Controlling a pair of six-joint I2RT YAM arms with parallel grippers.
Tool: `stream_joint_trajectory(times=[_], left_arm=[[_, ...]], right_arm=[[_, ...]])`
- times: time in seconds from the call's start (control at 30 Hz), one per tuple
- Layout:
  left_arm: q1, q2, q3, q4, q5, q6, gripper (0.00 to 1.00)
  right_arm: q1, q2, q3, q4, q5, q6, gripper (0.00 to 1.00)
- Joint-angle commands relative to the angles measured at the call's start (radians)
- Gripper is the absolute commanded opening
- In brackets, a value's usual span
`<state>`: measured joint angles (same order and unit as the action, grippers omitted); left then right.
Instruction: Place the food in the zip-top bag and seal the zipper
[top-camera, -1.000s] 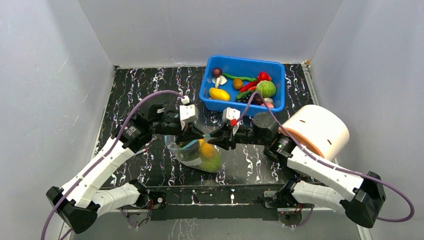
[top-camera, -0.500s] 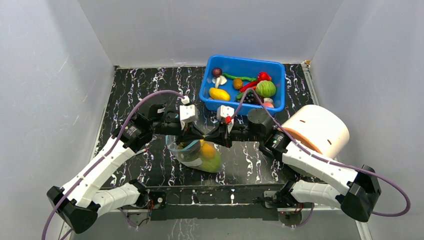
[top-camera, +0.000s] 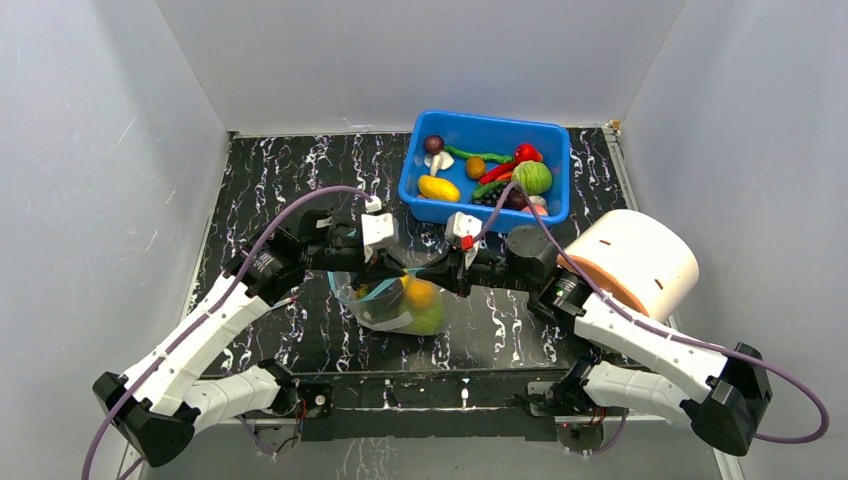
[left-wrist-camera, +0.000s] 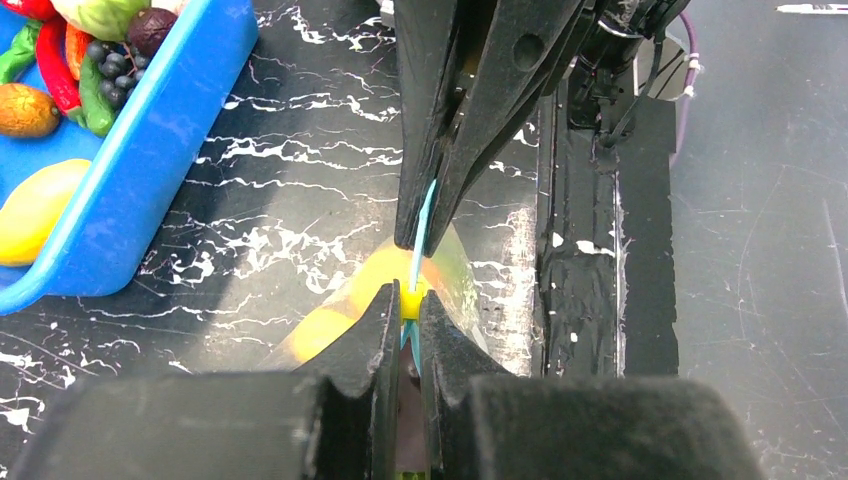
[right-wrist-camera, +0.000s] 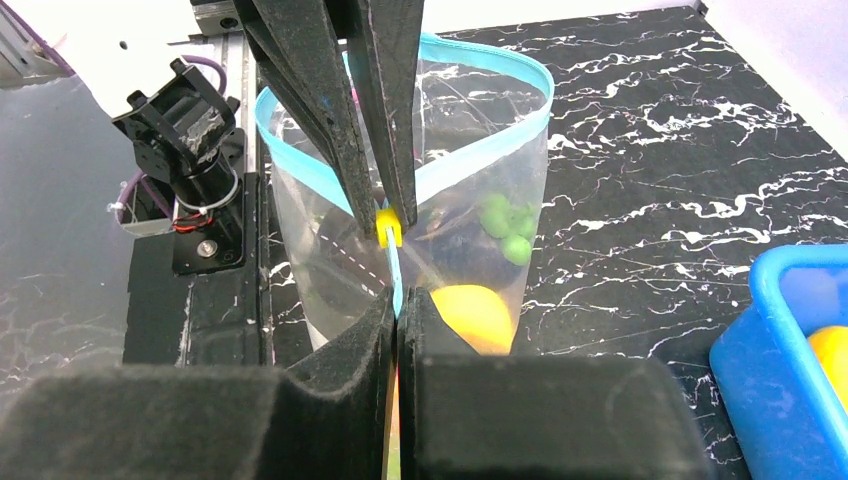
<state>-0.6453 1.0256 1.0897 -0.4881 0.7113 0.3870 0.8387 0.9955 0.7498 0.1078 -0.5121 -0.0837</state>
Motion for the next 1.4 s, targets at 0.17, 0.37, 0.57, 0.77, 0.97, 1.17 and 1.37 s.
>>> stream_joint_trajectory(times=[0.17,0.37,0.57,0.77,0.97,1.17,1.37], left_arm=[[0.007,-0.048,0.017,-0.082,-0.025,0.016,0.00],[0.007,-0.059,-0.002,-0.036,0.027,-0.012,0.00],[0.007,-0.061,-0.009,-0.029,0.046,-0.021,0.00],[0.007,-0.072,-0.040,0.019,0.068,-0.054,0.00],[0.007,-0.076,-0.043,0.036,0.067,-0.063,0.00],[0.007,-0.089,-0.048,0.066,0.034,-0.093,0.06],[0.007,-0.087,-0.053,0.062,0.033,-0.091,0.47]], right_arm=[[-0.009,-0.037,0.037,0.042,-0.013,-0.006,0.09],[-0.008,0.001,0.070,0.057,-0.066,0.015,0.29],[-0.007,0.037,0.100,0.035,-0.093,0.004,0.34],[-0.007,0.070,0.109,0.023,-0.107,0.007,0.29],[-0.008,0.075,0.124,-0.011,-0.126,-0.013,0.09],[-0.006,0.058,0.114,-0.015,-0.140,-0.022,0.00],[-0.007,0.053,0.109,0.002,-0.152,-0.026,0.00]])
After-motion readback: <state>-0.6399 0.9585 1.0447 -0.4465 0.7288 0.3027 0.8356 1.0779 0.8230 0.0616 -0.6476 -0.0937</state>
